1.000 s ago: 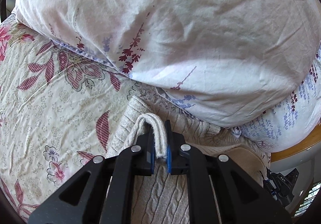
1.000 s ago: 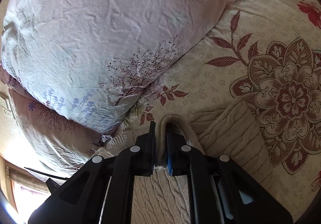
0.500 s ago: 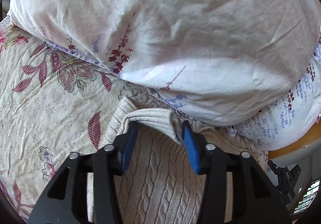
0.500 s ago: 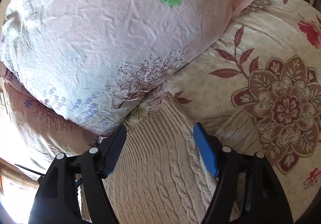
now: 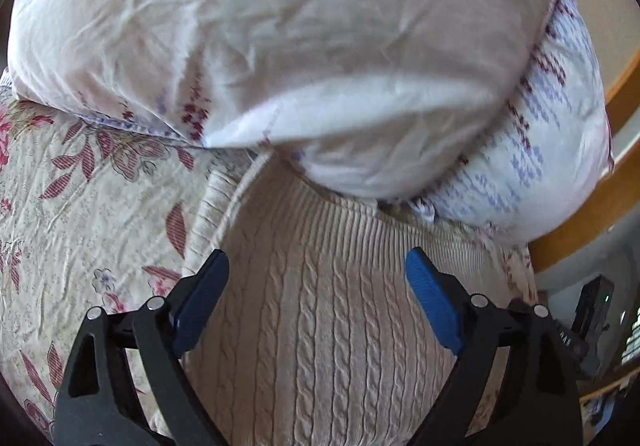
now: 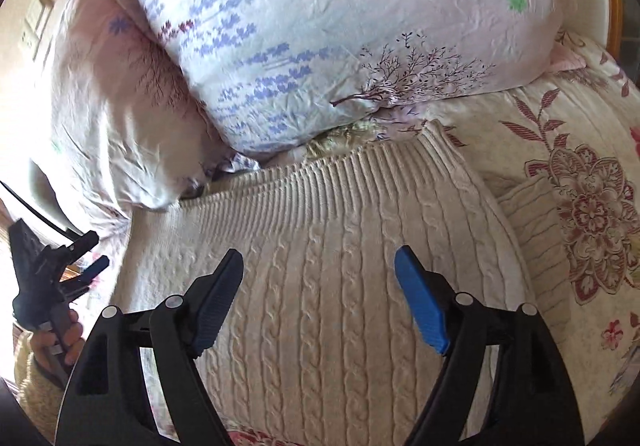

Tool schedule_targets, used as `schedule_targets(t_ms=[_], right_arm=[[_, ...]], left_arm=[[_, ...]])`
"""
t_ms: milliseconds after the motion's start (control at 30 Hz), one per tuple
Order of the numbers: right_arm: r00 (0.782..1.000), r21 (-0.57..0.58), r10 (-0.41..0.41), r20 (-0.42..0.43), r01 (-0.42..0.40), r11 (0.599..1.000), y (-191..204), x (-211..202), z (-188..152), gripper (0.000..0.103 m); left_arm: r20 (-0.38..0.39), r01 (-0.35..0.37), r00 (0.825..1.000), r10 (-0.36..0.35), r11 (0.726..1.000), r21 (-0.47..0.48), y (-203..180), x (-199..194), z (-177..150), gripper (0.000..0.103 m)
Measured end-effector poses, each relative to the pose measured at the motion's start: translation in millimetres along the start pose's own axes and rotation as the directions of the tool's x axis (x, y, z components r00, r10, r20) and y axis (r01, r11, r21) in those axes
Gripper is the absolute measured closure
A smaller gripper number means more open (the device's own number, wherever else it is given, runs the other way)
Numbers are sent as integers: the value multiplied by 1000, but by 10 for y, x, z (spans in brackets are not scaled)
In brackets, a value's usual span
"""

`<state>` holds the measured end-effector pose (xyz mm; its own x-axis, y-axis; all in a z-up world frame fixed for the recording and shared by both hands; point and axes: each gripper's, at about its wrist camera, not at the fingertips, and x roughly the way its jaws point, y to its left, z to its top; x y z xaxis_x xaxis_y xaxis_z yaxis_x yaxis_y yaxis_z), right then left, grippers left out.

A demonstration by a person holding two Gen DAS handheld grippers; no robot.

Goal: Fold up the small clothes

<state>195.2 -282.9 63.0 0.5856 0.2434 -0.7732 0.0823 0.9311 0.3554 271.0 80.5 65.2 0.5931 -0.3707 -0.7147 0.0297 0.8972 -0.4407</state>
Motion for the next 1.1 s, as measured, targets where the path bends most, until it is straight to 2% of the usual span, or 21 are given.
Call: schedule_targets(t_ms=[100, 200, 267, 400, 467, 500, 800, 933, 1033, 1100], right_arm=[[996, -29, -86, -17, 86, 996, -5, 27, -63, 15], [991, -30, -122, -46, 121, 992, -73, 83, -120, 14], [987, -61, -153, -50, 150, 987, -24, 119, -157, 10], [959, -171, -278, -61, 265, 949, 163, 286, -279, 1], [941, -215, -336, -50, 318, 923, 244, 343, -332, 1], [939, -212, -341, -49, 324, 922, 252, 346, -335, 1], [937, -202, -346, -52, 329, 922, 266, 340, -327, 1], [927, -194, -371, -58, 354, 915, 313, 289, -343, 1], [926, -195, -376, -42, 362, 912, 317, 271, -389, 1], [927, -189, -372, -39, 359, 914, 303, 269, -397, 1]], left_arm=[[-42, -61, 997, 64, 994, 86, -83, 174, -202, 14], [-100, -120, 986, 131, 986, 112, -101, 359, -317, 14], [-104, -154, 980, 168, 979, 131, -86, 421, -379, 13], [-111, -224, 962, 251, 952, 211, -231, 548, -467, 4], [-106, -253, 953, 284, 938, 237, -289, 604, -489, 2], [-99, -263, 951, 293, 934, 242, -300, 609, -508, 2], [-113, -264, 949, 296, 936, 230, -302, 613, -574, 2], [-128, -237, 955, 269, 947, 219, -234, 428, -623, 2], [-64, -234, 967, 247, 959, 158, -147, 175, -619, 2], [-10, -293, 955, 297, 946, 141, -79, 33, -599, 2]])
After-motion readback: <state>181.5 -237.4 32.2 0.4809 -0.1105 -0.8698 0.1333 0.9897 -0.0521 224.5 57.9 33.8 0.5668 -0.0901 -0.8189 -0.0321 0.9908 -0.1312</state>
